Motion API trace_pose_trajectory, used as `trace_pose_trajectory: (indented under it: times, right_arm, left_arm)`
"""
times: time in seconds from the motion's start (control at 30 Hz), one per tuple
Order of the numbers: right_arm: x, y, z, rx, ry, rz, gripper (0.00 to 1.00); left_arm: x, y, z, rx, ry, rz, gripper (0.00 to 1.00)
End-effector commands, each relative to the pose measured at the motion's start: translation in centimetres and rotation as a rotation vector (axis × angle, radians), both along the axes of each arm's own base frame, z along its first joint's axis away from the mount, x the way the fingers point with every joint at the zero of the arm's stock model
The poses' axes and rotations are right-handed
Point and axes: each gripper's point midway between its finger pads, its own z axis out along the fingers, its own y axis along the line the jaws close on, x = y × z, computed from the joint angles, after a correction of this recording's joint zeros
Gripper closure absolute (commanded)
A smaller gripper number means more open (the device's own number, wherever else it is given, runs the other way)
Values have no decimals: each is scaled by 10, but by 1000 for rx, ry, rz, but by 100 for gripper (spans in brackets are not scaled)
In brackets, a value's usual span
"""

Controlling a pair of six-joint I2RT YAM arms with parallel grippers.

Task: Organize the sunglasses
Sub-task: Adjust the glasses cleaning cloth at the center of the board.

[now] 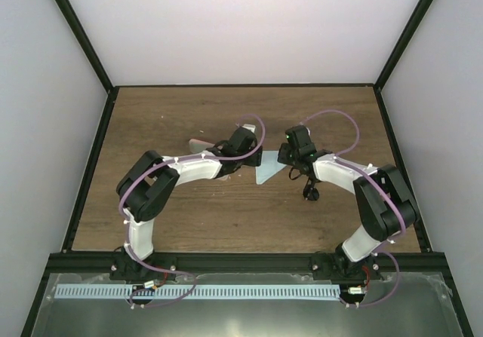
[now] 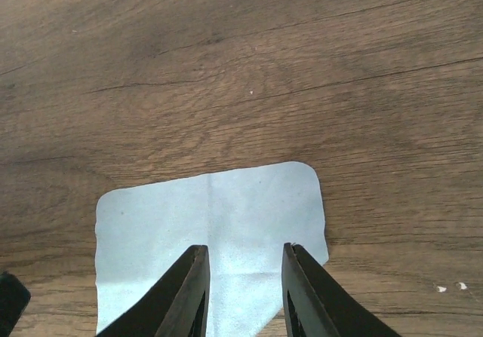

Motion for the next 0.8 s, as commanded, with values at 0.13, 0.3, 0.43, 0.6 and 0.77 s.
trace_pose_trajectory:
  times: [0.13,0.3,0.43,0.6,0.77]
  right_arm:
    - [6,0,7,9,-25,-11,71]
    - [7,3,-2,4,4,-2,71]
    - [7,3,1,5,0,1,71]
    - [6,3,3,11,-3,1,71]
    - [6,3,2,13,-1,-1,71]
  left_arm:
    - [-13,-22,20,-44,-16,-46,27]
    - [-6,-32,-4,-1,-1,-34,28]
    - [1,-32,-17,52,-4,-26,32]
    - [4,-33,-24,88,-9,-41,38]
    - [7,-29,-27,115,-20,-37,38]
